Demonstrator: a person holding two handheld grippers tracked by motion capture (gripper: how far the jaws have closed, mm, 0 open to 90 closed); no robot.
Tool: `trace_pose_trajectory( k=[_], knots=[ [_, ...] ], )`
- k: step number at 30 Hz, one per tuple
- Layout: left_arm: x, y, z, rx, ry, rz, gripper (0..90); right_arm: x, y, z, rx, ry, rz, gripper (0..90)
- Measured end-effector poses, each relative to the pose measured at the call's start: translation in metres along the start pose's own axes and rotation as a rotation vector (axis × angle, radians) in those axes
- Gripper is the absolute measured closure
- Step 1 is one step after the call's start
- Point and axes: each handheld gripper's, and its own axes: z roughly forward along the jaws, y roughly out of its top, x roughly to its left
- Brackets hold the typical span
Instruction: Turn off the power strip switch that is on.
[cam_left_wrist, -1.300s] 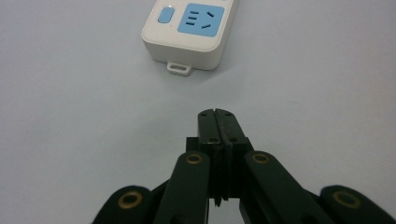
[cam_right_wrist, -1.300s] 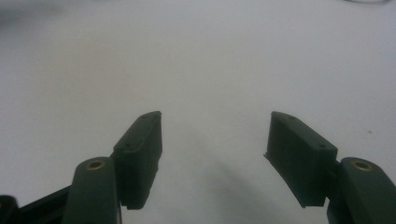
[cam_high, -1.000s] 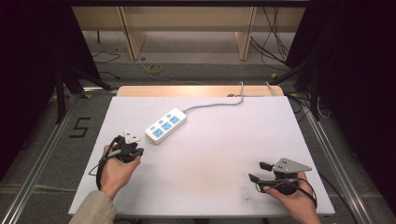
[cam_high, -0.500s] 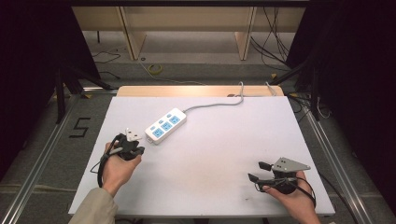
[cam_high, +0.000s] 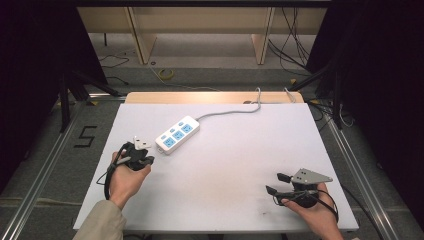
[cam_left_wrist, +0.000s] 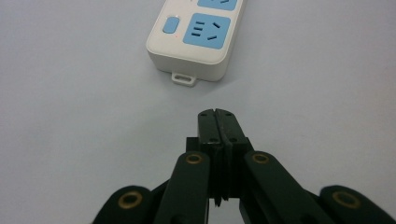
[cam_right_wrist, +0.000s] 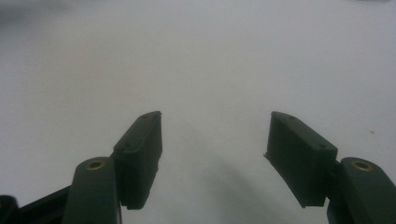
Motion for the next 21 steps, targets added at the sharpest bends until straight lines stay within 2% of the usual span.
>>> trace_pose_trajectory(
  k=[10, 21],
  knots=[
    [-0.003, 0.005, 0.002, 0.003, 0.001, 0.017, 89.7, 0.0, -0.001, 0.0, 0.001, 0.0, 0.003, 36.5],
    [-0.003, 0.011, 0.007, 0.01, -0.007, 0.002, 89.7, -0.002, -0.002, -0.002, 0.0, -0.004, 0.007, 36.5]
  ],
)
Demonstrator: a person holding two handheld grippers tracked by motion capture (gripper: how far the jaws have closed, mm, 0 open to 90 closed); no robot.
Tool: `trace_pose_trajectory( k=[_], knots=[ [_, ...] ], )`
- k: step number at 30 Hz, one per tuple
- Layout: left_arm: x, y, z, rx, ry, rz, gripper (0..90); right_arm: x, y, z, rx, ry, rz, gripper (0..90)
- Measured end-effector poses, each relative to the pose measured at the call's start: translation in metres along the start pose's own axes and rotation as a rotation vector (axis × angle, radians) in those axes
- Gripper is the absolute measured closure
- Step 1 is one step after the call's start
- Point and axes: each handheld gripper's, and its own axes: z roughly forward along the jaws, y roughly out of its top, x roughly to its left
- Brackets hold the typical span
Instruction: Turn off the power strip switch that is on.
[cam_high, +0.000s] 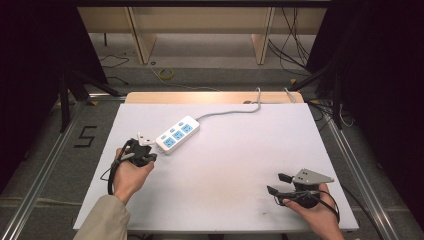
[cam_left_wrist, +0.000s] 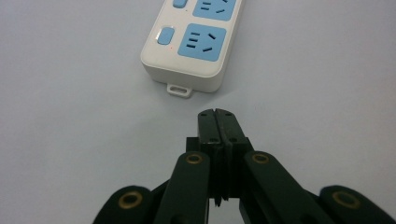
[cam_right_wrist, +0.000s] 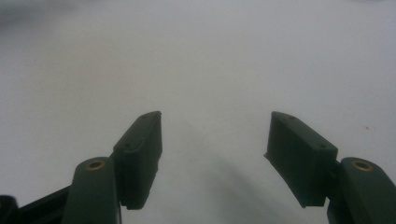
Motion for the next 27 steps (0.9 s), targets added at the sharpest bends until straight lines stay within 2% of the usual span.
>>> trace_pose_trajectory(
  k=[9, 19, 27],
  knots=[
    [0.005, 0.004, 0.005, 0.021, 0.004, -0.007, 89.7, 0.001, 0.001, 0.003, 0.003, 0.009, -0.008, 36.4],
    [0.008, 0.018, 0.009, 0.034, 0.01, -0.002, 89.7, 0.001, 0.001, 0.003, 0.005, 0.01, -0.008, 36.4],
    [0.009, 0.023, 0.012, 0.043, 0.014, -0.003, 89.8, 0.001, 0.001, 0.003, 0.01, 0.009, -0.012, 36.3]
  ],
)
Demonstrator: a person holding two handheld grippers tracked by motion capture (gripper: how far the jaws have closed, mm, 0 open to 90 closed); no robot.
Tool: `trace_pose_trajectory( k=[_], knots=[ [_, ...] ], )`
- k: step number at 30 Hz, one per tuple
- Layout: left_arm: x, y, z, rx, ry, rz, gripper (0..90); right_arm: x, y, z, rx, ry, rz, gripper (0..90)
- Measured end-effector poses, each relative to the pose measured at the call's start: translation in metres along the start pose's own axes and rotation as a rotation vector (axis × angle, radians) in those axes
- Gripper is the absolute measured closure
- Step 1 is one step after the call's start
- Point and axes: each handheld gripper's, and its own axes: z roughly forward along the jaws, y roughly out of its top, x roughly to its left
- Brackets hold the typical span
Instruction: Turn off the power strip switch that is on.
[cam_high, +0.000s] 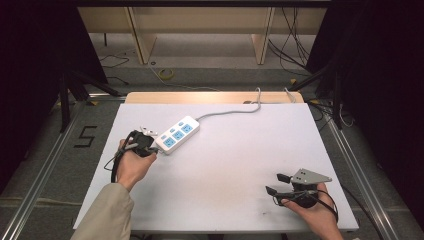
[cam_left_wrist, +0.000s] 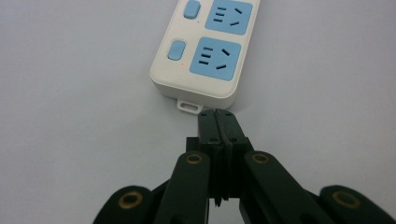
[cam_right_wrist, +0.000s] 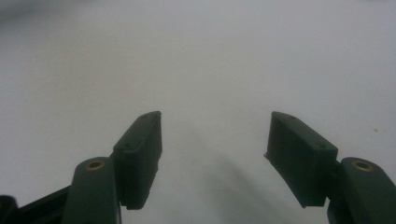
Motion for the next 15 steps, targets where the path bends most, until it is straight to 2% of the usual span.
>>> trace_pose_trajectory(
  k=[15],
  knots=[
    [0.0017, 0.0092, 0.0039, 0.019, 0.011, 0.007, 89.7, 0.0, 0.0, 0.0011, 0.002, 0.003, 0.001, 35.5]
  ],
)
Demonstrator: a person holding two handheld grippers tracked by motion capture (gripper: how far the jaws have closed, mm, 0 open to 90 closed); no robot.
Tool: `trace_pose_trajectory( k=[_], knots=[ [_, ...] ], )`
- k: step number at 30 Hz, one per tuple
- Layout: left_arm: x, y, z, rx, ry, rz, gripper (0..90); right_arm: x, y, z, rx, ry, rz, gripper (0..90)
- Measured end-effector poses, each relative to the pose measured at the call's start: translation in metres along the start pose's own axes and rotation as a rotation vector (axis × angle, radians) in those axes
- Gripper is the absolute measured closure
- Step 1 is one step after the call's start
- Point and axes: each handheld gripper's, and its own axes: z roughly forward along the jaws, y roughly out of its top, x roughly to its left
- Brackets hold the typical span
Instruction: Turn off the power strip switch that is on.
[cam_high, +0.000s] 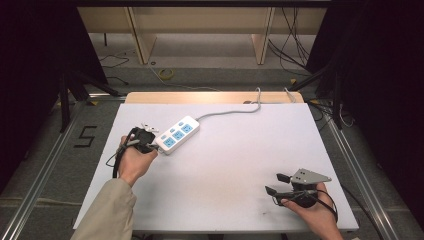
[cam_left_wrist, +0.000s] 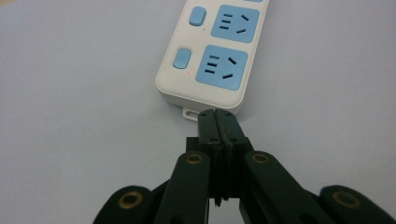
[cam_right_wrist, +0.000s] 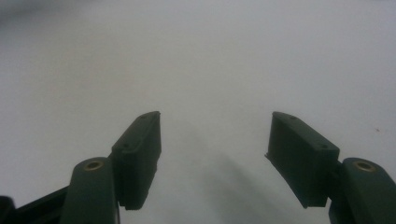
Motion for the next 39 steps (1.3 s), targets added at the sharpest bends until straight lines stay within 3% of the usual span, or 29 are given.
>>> trace_pose_trajectory(
  k=[39],
  knots=[
    [0.005, 0.012, 0.011, 0.031, 0.016, 0.012, 89.7, 0.002, 0.0, -0.001, -0.008, 0.005, 0.002, 35.4]
  ],
)
